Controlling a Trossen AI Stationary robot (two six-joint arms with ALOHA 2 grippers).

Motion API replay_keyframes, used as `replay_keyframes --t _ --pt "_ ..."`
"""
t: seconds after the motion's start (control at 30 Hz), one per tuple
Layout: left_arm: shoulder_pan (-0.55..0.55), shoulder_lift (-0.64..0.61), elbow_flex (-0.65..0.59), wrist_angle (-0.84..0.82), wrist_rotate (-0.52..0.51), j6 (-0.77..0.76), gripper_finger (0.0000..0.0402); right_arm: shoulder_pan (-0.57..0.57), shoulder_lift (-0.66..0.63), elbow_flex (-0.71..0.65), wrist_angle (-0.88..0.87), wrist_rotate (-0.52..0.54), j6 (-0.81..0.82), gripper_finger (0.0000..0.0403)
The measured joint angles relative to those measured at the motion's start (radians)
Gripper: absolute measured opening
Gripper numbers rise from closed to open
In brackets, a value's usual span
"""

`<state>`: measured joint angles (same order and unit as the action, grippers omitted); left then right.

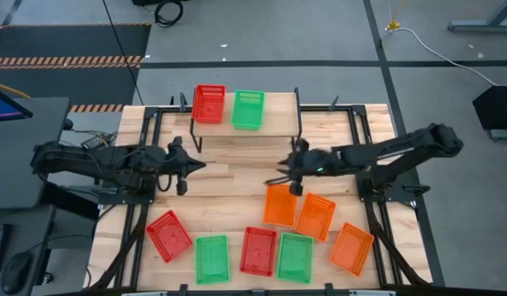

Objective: Stack baskets on shelf by color
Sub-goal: Put the left orange basket on the shelf

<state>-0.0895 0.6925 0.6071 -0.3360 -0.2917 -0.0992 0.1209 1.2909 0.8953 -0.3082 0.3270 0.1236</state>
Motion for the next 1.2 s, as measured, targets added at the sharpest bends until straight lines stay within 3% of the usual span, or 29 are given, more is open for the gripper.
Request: replay_keyframes --t 0.13,0.33,0.67,0.77,0.97,1.1,1.2 --pt "0.0 -0.049 -0.088 0.086 0.0 -0.002 0.0018 0.037 0.121 0.176 -0.282 -0.086 0.093 0.0112" --pt "-0.006 -0.094 -0.164 0.118 -0.001 0.001 0.0014 0.095 0.239 0.385 -0.463 -0.11 0.165 0.0112" --pt "-0.089 -0.104 -0.223 0.154 0.0 0.009 0.002 0.046 0.413 0.449 -0.724 -0.06 0.172 0.0119" --pt "-0.105 -0.105 -0.243 0.155 -0.001 -0.003 0.0017 0.012 0.45 0.449 -0.754 -0.072 0.157 0.0137" --pt "-0.148 -0.104 -0.256 0.169 -0.001 -0.02 0.0014 -0.058 0.495 0.448 -0.639 -0.223 0.082 0.0175" --pt "-0.176 -0.104 -0.256 0.169 -0.001 -0.023 0.0016 -0.093 0.523 0.448 -0.645 -0.228 0.062 0.0185" --pt "-0.192 -0.104 -0.256 0.167 -0.001 -0.032 0.0019 -0.112 0.549 0.448 -0.643 -0.304 0.059 0.0186"
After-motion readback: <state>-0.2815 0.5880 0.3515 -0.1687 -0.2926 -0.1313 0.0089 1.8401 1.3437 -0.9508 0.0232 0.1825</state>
